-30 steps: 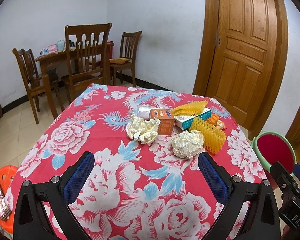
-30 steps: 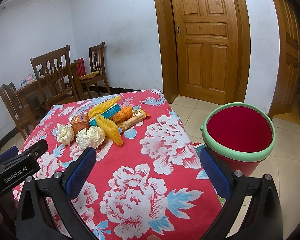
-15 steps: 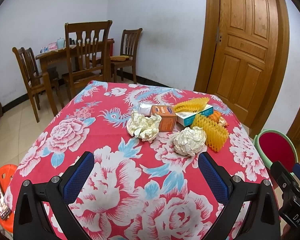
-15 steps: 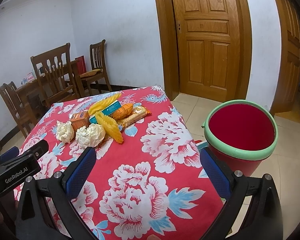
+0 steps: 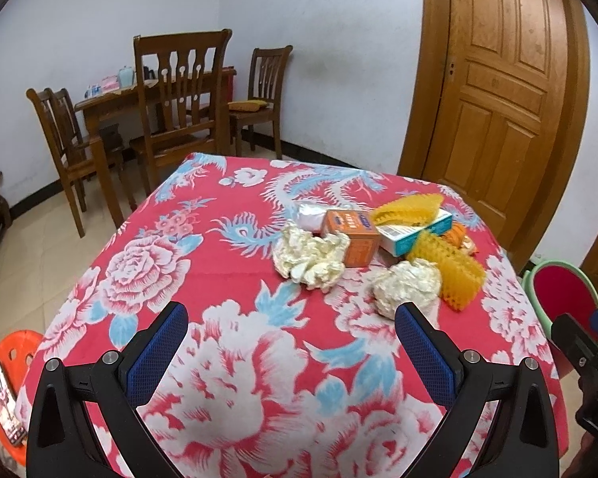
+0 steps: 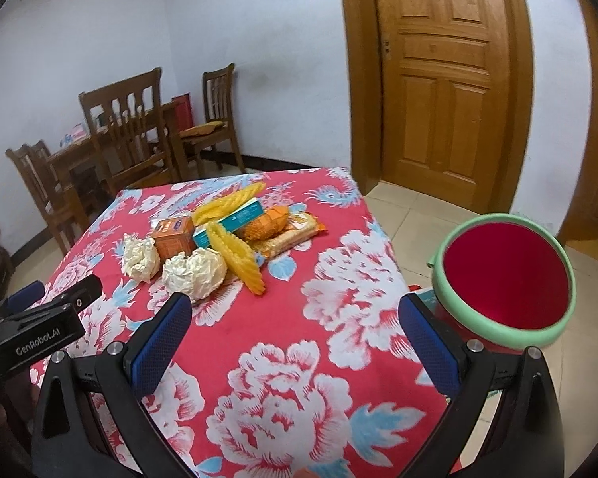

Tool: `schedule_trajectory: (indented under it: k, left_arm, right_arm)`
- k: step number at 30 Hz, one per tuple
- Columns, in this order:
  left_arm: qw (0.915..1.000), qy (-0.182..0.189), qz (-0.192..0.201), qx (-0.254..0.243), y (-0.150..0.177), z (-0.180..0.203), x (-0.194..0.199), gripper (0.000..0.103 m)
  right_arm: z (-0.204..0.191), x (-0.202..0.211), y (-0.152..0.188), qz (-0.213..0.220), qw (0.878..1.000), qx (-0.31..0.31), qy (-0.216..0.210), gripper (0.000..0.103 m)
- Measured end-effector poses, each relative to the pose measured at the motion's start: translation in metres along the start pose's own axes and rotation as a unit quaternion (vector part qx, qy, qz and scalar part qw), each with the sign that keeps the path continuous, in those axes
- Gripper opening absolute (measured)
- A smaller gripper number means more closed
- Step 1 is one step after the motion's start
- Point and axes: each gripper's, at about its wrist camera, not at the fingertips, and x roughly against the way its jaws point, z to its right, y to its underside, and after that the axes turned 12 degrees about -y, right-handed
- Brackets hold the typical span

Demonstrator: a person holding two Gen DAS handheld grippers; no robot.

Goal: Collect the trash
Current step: 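Grasp the crumpled tissue with the left tool while the right tool grasps the yellow foam net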

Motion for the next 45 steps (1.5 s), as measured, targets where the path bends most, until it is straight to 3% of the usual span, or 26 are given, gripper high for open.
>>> schedule_trajectory:
  k: [18,27,29,33,37,39,40,41,45]
  left_arm:
    - [0.9983,-0.007,-0.053,-0.023,-0.043,0.012,-0.072,0.103]
    - [0.9959,-0.001,-0.082,-0.038,-0.045,0.024,-0.102,0.103]
    - [0.9957,-0.001,-0.084,-0.04,-0.045,0.025,-0.105,0.103]
    - [0.9953,0.002,-0.087,-0.042,-0.044,0.028,-0.11,0.102]
    - [0.994,0.017,-0.096,-0.051,-0.042,0.033,-0.113,0.091]
    - [0.9931,0.027,-0.1,-0.055,-0.041,0.035,-0.114,0.08]
    - [0.9926,0.034,-0.103,-0.055,-0.04,0.036,-0.114,0.069]
    - [0.9915,0.046,-0.11,-0.054,-0.039,0.037,-0.115,0.06]
    - [0.991,0.059,-0.111,-0.046,-0.036,0.035,-0.112,0.047]
  right_arm:
    - [-0.004,-0.075,-0.041,-0.075,0.995,0.056,-0.028,0.1]
    - [-0.009,-0.115,-0.04,-0.128,0.987,0.062,-0.072,0.077]
    - [-0.01,-0.123,-0.039,-0.139,0.985,0.064,-0.078,0.063]
    - [-0.009,-0.134,-0.037,-0.155,0.983,0.057,-0.086,0.055]
    - [-0.009,-0.14,-0.034,-0.164,0.98,0.054,-0.095,0.037]
    - [-0.01,-0.142,-0.034,-0.166,0.98,0.054,-0.097,0.028]
    - [-0.01,-0.142,-0.033,-0.166,0.98,0.054,-0.098,0.023]
    - [-0.01,-0.142,-0.033,-0.166,0.98,0.053,-0.099,0.02]
    - [-0.01,-0.138,-0.034,-0.162,0.98,0.054,-0.101,0.017]
